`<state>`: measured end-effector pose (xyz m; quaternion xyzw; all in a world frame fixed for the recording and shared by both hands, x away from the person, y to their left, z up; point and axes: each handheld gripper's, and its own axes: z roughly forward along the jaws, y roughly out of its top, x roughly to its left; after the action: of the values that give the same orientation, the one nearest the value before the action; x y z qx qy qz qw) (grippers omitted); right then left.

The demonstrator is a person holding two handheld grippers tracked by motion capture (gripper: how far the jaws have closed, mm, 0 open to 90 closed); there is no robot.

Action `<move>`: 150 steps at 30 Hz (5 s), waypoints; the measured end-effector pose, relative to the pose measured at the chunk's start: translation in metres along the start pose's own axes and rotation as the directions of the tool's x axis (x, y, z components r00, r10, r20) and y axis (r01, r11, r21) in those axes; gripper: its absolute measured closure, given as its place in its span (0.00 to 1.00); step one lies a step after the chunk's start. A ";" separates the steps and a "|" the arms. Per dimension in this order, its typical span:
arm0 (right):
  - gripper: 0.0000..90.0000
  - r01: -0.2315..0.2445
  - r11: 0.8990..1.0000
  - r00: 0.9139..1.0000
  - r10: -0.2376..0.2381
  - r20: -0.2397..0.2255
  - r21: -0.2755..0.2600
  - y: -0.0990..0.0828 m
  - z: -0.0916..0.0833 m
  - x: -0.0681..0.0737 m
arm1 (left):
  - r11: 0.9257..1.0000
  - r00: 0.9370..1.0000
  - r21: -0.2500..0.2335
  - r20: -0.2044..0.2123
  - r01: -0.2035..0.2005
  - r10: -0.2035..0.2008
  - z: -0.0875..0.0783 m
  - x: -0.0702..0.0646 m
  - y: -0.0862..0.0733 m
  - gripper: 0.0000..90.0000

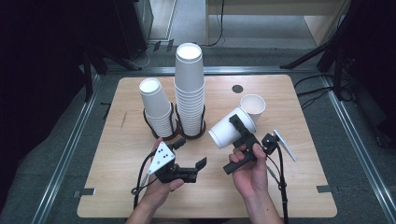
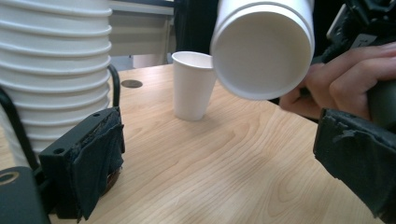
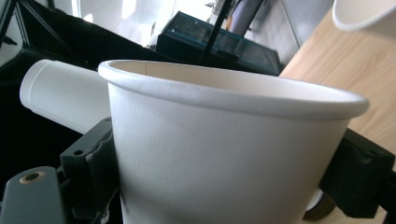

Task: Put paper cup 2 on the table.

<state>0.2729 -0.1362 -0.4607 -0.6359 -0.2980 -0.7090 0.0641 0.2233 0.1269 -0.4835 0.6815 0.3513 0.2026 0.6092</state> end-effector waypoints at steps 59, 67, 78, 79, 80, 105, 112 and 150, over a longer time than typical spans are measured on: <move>0.14 0.913 0.407 0.392 -0.886 0.248 0.009 0.038 -0.023 -0.086 | 0.975 0.875 0.095 -0.465 0.202 -0.136 -0.131 0.117 -0.067 0.02; 0.14 0.919 0.391 0.372 -0.899 0.230 0.041 0.039 -0.022 -0.093 | 0.972 0.870 0.098 -0.471 0.214 -0.144 -0.132 0.121 -0.070 0.02; 0.14 0.925 0.365 0.335 -0.914 0.229 0.103 0.036 -0.018 -0.102 | 0.968 0.861 0.092 -0.481 0.235 -0.164 -0.132 0.125 -0.073 0.02; 0.14 0.925 0.363 0.332 -0.914 0.231 0.107 0.036 -0.018 -0.103 | 0.968 0.861 0.093 -0.482 0.235 -0.163 -0.132 0.125 -0.073 0.02; 0.14 0.925 0.364 0.333 -0.915 0.230 0.110 0.036 -0.017 -0.103 | 0.968 0.860 0.093 -0.483 0.235 -0.162 -0.131 0.125 -0.073 0.02; 0.12 0.901 0.406 0.352 -0.891 0.285 0.154 0.039 -0.014 -0.107 | 0.964 0.865 0.096 -0.471 0.247 -0.174 -0.129 0.125 -0.074 0.02; 0.11 0.922 0.343 0.286 -0.915 0.283 0.177 0.035 -0.014 -0.108 | 0.964 0.866 0.097 -0.469 0.247 -0.175 -0.129 0.126 -0.074 0.02; 0.00 0.929 0.289 0.261 -0.954 0.147 0.229 0.028 -0.058 -0.089 | 0.965 0.866 0.104 -0.472 0.239 -0.163 -0.128 0.124 -0.075 0.02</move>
<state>0.2520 -0.2136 -0.5353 -0.4150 -0.6564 -0.5039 -0.3782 0.1991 0.3058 -0.5525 0.6201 0.5697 0.2646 0.4701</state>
